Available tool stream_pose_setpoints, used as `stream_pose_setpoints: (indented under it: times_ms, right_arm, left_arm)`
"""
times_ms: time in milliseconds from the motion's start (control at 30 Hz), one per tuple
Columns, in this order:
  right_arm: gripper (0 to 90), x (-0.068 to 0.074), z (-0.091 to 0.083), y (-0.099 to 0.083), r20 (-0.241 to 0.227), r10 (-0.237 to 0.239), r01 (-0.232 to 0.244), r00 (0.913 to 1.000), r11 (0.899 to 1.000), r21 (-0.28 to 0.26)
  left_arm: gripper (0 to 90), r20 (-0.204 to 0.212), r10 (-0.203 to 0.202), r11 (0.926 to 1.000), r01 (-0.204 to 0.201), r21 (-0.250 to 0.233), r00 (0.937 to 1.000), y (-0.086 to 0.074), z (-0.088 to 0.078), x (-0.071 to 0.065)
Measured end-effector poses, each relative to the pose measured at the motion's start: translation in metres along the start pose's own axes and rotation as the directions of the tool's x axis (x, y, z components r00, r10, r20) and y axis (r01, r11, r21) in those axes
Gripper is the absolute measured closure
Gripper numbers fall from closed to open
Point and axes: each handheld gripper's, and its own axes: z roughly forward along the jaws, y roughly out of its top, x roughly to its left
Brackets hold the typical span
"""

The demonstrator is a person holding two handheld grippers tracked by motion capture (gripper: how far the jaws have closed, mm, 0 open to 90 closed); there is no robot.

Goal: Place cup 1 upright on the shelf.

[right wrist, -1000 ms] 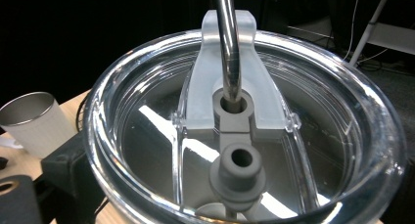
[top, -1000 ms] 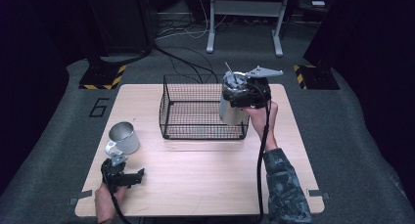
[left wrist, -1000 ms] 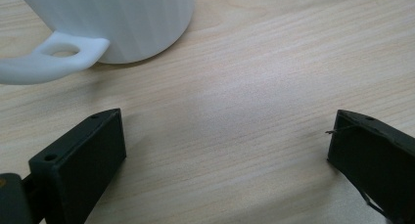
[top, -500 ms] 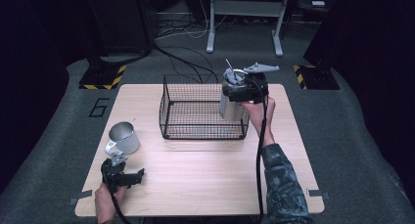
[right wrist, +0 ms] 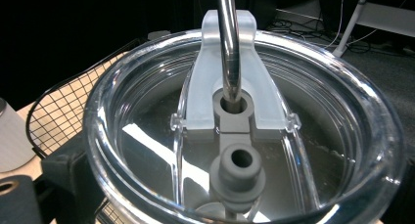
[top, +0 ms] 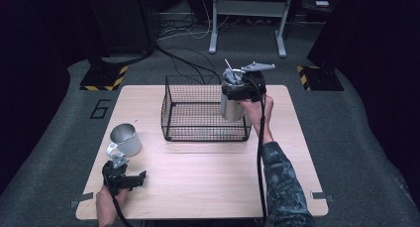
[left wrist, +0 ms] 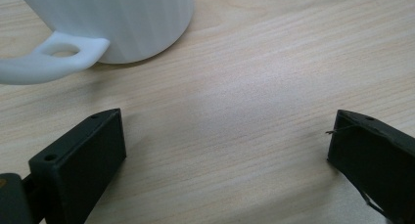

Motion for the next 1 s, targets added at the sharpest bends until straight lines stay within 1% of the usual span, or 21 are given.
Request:
stream_pose_setpoints:
  times_ms: [67, 167, 200, 300, 333, 367, 467, 500, 533, 600, 667, 733, 800, 900, 933, 1000]
  right_arm:
    - [3.3, 0.000, 0.003, 0.000, -0.002, 0.007, -0.007, 1.0000, 1.000, 0.002]
    - [3.3, 0.000, 0.011, -0.001, 0.001, -0.004, 0.004, 1.0000, 1.000, 0.020]
    - [3.3, 0.000, 0.011, -0.001, 0.001, -0.004, 0.004, 1.0000, 1.000, 0.020]
    - [3.3, 0.000, 0.018, -0.002, 0.003, 0.014, -0.014, 0.9999, 1.000, 0.025]
    - [3.3, 0.000, 0.021, -0.003, 0.003, 0.019, -0.019, 0.9998, 0.999, 0.034]
    - [3.3, 0.000, 0.021, -0.003, 0.003, 0.019, -0.019, 0.9998, 0.999, 0.034]
    - [3.3, 0.000, 0.026, -0.005, 0.001, 0.011, -0.011, 0.9999, 0.999, 0.043]
    - [3.3, 0.000, 0.028, -0.005, 0.002, 0.017, -0.017, 0.9999, 0.999, 0.049]
    - [3.3, 0.000, 0.030, -0.006, 0.001, 0.009, -0.010, 1.0000, 0.999, 0.048]
    - [3.3, 0.001, 0.033, -0.007, 0.004, 0.022, -0.022, 0.9997, 0.998, 0.053]
    - [3.3, 0.000, 0.038, -0.010, 0.002, 0.024, -0.024, 0.9997, 0.998, 0.062]
    - [3.3, 0.000, 0.040, -0.011, 0.002, 0.022, -0.022, 0.9998, 0.998, 0.065]
    - [3.3, 0.000, 0.043, -0.013, 0.004, 0.032, -0.032, 0.9995, 0.997, 0.075]
    - [3.3, 0.000, 0.046, -0.015, 0.008, 0.030, -0.031, 0.9995, 0.996, 0.084]
    - [3.3, 0.000, 0.047, -0.016, 0.008, 0.022, -0.023, 0.9997, 0.996, 0.087]
    - [3.3, 0.000, 0.050, -0.019, 0.010, 0.026, -0.027, 0.9996, 0.995, 0.097]
  left_arm:
    - [0.5, 0.000, 0.000, 1.0000, 0.000, 0.000, 1.0000, 0.000, 0.000, 0.000]
    - [0.5, 0.000, 0.001, 1.0000, -0.001, 0.000, 1.0000, 0.000, 0.000, 0.000]
    - [0.5, 0.002, 0.002, 1.0000, -0.002, 0.003, 1.0000, 0.000, 0.000, 0.000]
    - [0.5, 0.004, 0.016, 0.9997, -0.016, 0.016, 0.9999, 0.000, -0.001, 0.001]
    - [0.4, 0.004, 0.016, 0.9997, -0.016, 0.016, 0.9999, 0.000, -0.001, 0.001]
    - [0.4, 0.005, 0.015, 0.9997, -0.015, 0.016, 0.9999, 0.000, -0.001, 0.001]
    - [0.4, 0.001, 0.014, 0.9999, -0.014, 0.009, 0.9999, 0.000, -0.001, 0.001]
    - [0.4, 0.000, 0.014, 0.9999, -0.014, 0.009, 0.9999, 0.000, -0.001, 0.001]
    - [0.5, 0.001, 0.014, 0.9999, -0.014, 0.009, 0.9999, 0.000, -0.001, 0.001]
    - [0.5, 0.001, 0.013, 0.9999, -0.013, 0.009, 0.9999, 0.000, -0.001, 0.001]
    - [0.4, 0.001, 0.013, 0.9999, -0.013, 0.009, 0.9999, 0.000, -0.001, 0.001]
    - [0.5, 0.001, 0.014, 0.9999, -0.014, 0.010, 0.9999, 0.000, -0.001, 0.001]
    - [0.5, 0.001, 0.012, 0.9999, -0.012, 0.009, 0.9999, 0.000, -0.001, 0.001]
    - [0.4, 0.002, 0.012, 0.9999, -0.012, 0.010, 0.9999, 0.000, -0.001, 0.001]
    - [0.5, 0.002, 0.012, 0.9999, -0.012, 0.011, 0.9999, 0.000, -0.001, 0.001]
    - [0.5, 0.001, 0.012, 0.9999, -0.012, 0.010, 0.9999, 0.000, -0.001, 0.001]
